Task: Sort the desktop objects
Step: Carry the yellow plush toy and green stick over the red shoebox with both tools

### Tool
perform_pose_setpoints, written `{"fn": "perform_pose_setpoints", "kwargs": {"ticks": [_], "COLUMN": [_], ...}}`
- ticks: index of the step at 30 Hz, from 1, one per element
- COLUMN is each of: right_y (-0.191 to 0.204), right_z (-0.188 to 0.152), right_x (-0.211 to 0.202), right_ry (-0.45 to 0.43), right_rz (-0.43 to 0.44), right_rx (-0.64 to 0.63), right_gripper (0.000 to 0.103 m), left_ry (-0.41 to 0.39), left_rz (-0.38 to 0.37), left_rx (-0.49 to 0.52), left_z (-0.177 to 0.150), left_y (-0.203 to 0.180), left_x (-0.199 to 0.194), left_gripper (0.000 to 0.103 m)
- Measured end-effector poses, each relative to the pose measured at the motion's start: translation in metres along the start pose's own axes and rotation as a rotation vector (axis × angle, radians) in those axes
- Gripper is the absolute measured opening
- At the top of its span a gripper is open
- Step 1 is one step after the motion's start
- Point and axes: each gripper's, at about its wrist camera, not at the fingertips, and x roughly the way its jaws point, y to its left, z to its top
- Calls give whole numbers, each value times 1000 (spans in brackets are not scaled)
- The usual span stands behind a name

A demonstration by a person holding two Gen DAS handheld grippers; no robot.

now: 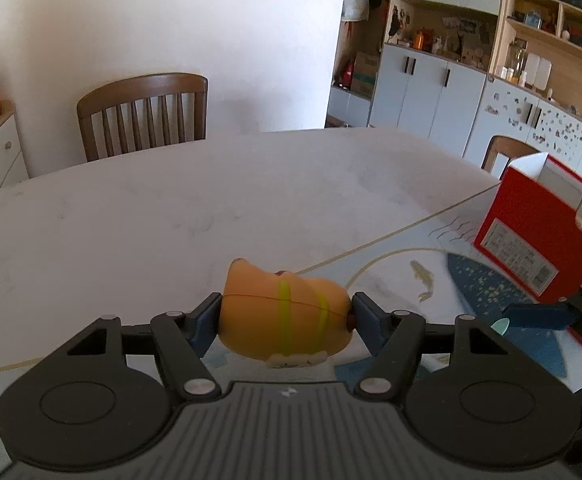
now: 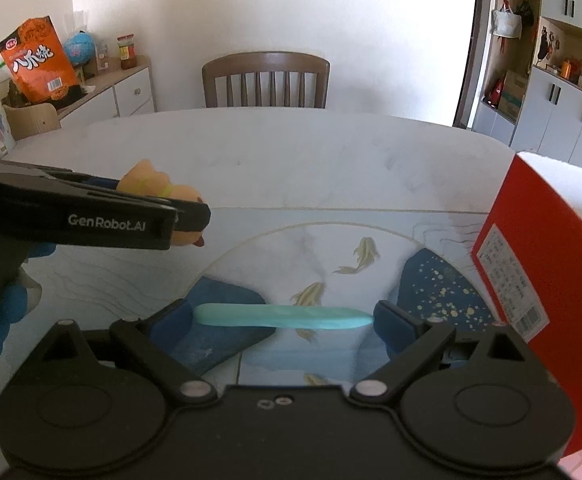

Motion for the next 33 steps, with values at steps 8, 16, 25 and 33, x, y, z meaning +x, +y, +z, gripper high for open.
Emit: {"fn": "perform_pose_setpoints", "kwargs": {"ticks": [8,16,25,33], "right_y": [-10,-29,-60,-97], "right_z": [5,8,11,11], "right_x": [-26,-62,-100,-126], "right_ry": [-13,-39,-89,-123], "right_rz": [11,6,-11,-35], "right_rx": [8,17,21,30], "right_gripper": [97,97,97,97], "left_ry": [-14,-28,-62,-87], "left_rz": [-19,-50,-79,-99], "left_rx": [-14,-19,-14,7], "left_z": [9,20,36,56], "left_y": [-17,-45,-89,-135], "left_x": [-24,-50,-70,-78], "left_gripper": [69,69,69,69]}}
